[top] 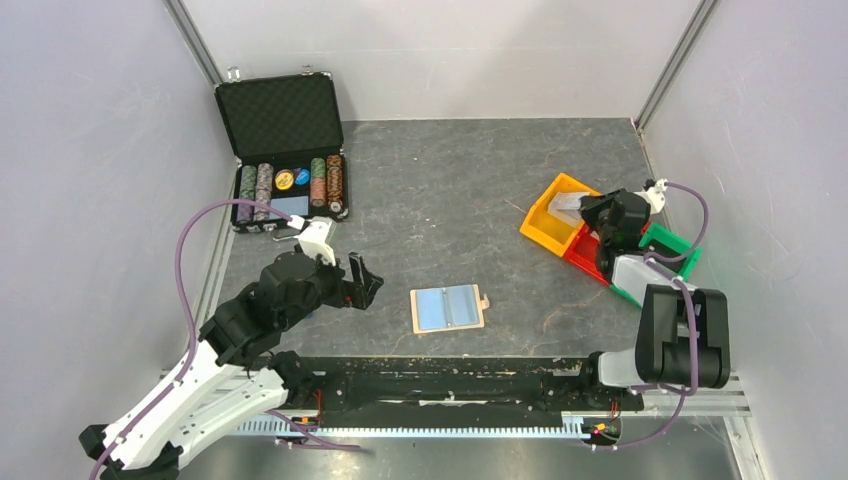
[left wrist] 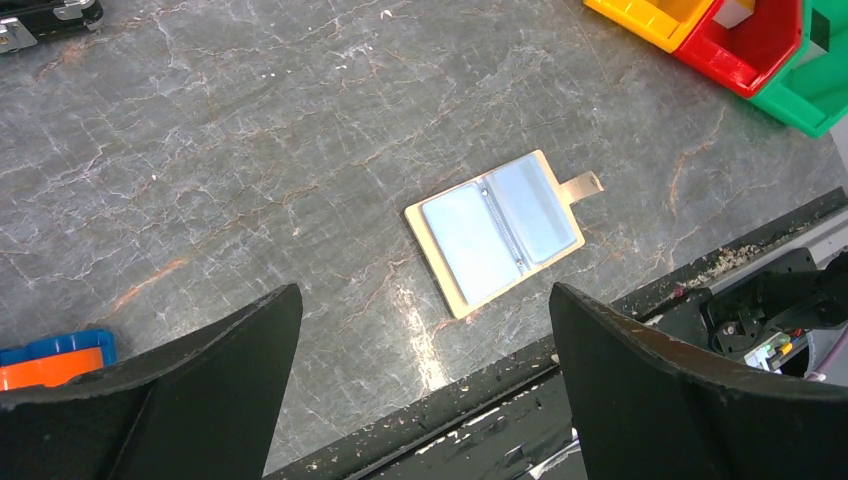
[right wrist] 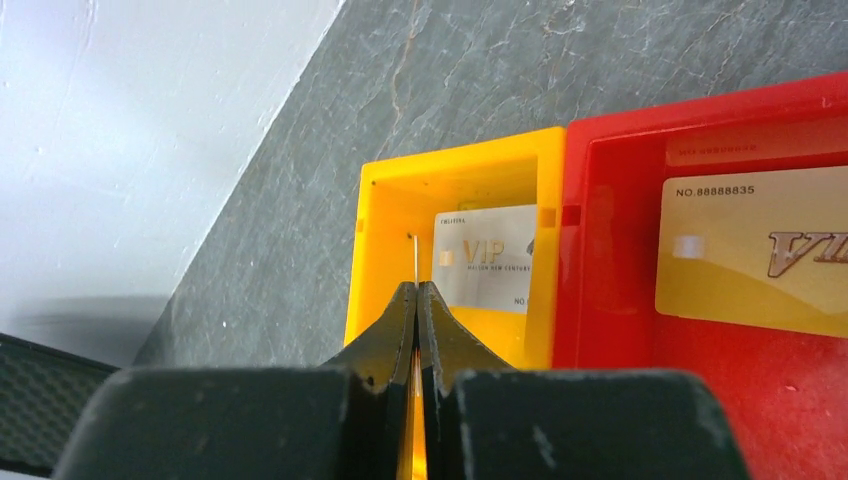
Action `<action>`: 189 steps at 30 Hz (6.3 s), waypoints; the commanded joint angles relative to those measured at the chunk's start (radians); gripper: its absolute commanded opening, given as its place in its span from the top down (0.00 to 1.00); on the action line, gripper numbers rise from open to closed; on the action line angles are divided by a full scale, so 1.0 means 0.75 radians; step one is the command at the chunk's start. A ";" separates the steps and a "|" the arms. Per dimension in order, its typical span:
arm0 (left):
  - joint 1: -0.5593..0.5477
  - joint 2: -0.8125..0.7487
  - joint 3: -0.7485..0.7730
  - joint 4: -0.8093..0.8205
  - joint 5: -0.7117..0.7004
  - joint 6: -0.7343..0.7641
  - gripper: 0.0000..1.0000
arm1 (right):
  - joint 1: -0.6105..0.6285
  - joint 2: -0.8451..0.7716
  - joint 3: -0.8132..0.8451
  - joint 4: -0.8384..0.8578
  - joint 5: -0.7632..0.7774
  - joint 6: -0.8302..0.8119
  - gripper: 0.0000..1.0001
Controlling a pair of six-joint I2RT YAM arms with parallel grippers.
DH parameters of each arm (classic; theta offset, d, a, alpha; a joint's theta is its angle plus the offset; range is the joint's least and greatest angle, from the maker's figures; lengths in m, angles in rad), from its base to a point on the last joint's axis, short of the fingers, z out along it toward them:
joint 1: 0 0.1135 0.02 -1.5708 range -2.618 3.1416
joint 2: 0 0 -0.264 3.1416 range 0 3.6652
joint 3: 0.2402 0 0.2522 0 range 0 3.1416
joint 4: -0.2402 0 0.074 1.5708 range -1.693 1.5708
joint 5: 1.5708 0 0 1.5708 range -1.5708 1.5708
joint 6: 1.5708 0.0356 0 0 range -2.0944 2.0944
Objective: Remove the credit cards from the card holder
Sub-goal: Place the credit card in the storage box, then remove the credit card from the card holder.
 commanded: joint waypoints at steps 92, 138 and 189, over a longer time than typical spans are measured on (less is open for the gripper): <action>0.004 0.518 -0.316 0.597 0.437 -0.370 0.14 | 1.106 -0.476 -0.275 -0.394 -0.325 -0.359 0.70; 0.001 1.049 -0.519 1.136 0.540 -0.454 0.59 | 1.281 -0.260 -0.390 -0.130 -0.137 -0.201 0.62; -0.002 0.966 -0.545 1.158 0.573 -0.480 0.58 | 1.280 -0.322 -0.259 -0.307 -0.142 -0.317 0.41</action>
